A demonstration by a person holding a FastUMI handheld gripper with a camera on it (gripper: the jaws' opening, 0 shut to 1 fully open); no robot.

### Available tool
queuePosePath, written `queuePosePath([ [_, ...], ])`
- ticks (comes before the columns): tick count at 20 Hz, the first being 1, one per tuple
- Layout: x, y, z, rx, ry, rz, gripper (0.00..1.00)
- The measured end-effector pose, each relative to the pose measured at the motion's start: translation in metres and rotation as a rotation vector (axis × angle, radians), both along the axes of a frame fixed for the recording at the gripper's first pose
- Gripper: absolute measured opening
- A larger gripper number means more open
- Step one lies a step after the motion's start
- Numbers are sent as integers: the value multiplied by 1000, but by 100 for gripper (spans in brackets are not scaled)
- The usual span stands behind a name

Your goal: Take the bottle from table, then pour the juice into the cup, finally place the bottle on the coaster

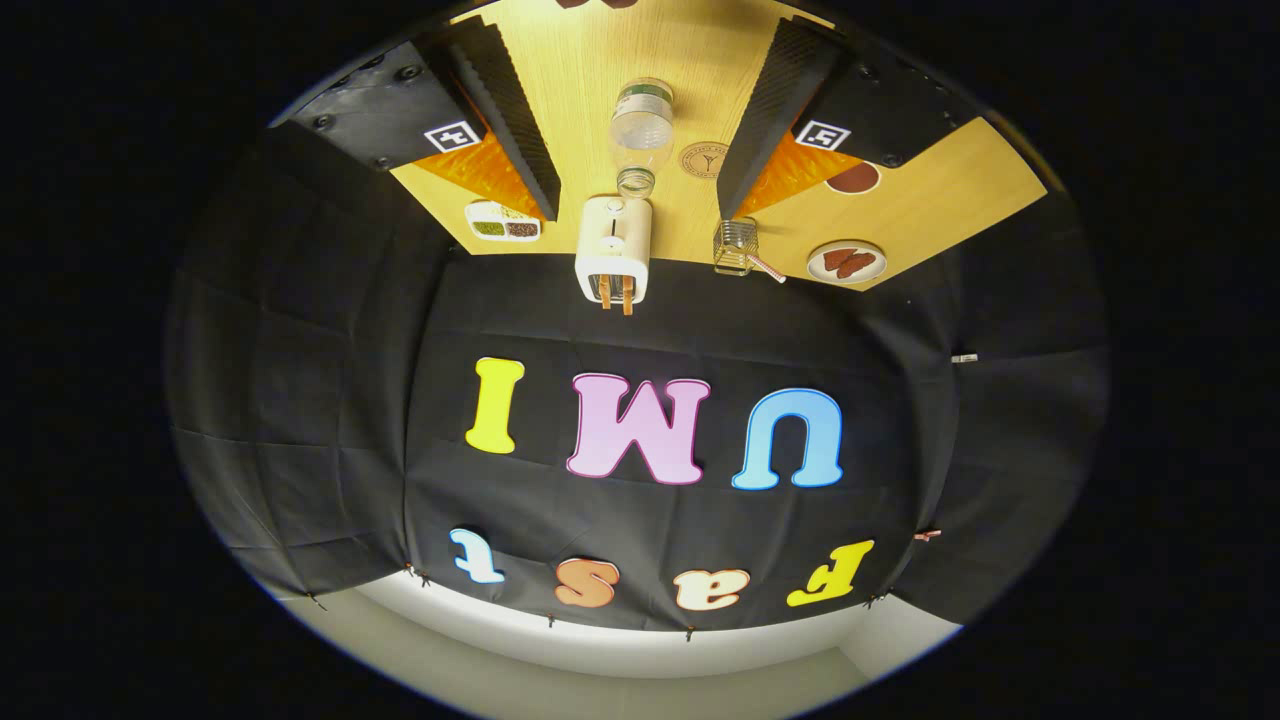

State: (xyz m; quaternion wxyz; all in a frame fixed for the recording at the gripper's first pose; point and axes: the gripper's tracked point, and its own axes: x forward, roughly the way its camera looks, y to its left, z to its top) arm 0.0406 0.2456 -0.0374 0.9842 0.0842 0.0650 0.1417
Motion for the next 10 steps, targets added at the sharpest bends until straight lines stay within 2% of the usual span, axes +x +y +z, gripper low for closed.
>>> queuePosePath([
  [10, 56, 33, -84, 47, 61, 134, 98],
])
